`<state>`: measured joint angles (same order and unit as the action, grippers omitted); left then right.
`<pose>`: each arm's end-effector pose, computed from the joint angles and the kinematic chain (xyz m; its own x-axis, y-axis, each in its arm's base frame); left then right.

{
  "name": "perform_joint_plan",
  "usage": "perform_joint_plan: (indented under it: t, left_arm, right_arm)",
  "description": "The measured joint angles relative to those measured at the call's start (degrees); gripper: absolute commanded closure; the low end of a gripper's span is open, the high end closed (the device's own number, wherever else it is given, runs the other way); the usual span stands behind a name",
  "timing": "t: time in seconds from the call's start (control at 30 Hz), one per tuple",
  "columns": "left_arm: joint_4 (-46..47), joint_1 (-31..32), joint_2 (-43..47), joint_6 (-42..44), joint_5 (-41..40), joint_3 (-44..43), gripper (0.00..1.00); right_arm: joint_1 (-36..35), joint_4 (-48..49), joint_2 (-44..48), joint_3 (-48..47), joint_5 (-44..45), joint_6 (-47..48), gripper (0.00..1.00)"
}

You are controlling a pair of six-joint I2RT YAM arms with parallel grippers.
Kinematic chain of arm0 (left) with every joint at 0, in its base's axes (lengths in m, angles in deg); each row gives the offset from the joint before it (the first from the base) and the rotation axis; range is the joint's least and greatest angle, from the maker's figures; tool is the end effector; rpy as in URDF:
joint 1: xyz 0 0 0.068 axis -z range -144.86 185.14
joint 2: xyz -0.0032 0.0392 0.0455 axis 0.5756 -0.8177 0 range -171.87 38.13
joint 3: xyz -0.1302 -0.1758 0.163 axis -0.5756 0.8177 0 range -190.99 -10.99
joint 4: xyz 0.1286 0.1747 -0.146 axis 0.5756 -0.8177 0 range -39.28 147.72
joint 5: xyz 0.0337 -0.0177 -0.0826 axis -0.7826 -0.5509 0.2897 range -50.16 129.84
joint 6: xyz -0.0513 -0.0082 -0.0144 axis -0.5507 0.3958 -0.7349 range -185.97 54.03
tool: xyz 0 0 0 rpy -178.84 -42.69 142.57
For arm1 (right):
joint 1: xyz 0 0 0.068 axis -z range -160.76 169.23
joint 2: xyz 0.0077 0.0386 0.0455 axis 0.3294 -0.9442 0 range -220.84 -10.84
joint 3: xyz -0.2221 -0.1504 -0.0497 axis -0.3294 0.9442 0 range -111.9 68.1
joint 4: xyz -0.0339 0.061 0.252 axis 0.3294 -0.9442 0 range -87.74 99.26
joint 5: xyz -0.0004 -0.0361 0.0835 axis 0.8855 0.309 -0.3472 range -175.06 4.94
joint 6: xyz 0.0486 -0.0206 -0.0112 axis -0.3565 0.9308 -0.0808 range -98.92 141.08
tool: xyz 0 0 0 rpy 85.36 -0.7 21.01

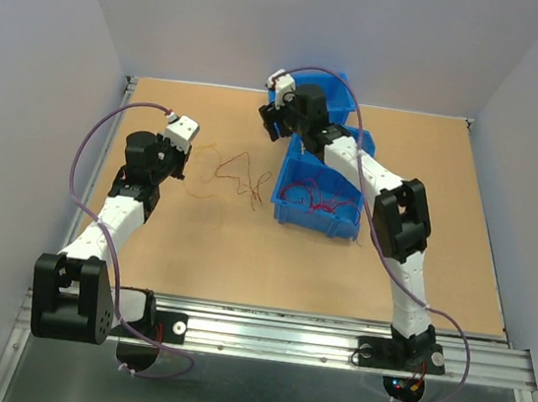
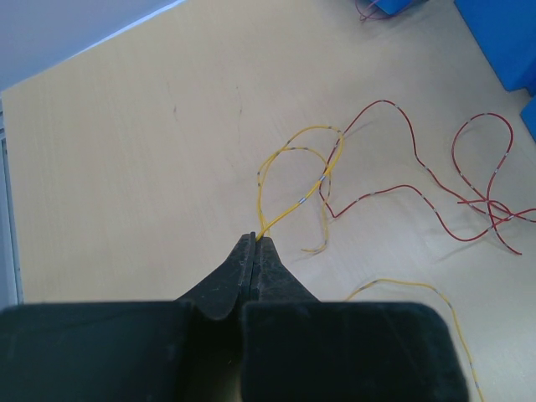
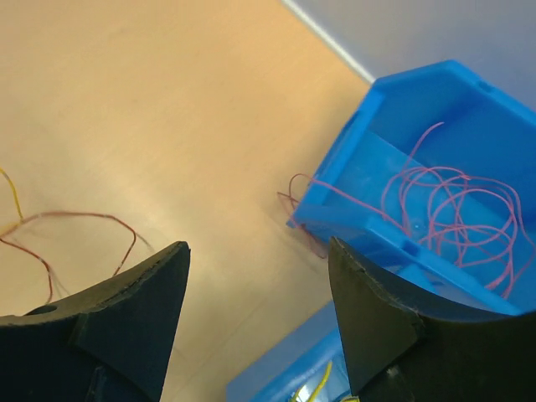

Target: Untangle the cables

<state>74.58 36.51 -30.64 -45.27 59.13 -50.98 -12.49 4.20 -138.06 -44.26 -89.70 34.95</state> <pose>0.2730 -0.0182 0.2720 -0.0710 0.3355 -0.9394 0.3962 0.8737 0.2821 0.4535 0.2835 0.2816 -0.1402 -0.3673 -0.9195 -0.6412 0.7413 -0.1984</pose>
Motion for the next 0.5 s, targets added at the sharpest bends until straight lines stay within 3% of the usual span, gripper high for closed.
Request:
perform_joint_plan:
  t: [0.5]
  left_arm:
    - [-0.4, 0.0, 0.0, 0.0, 0.0, 0.0, 1.0]
  right_arm:
    - [-4.4, -6.1, -19.5, -14.4, 12.9, 25.5, 0.33]
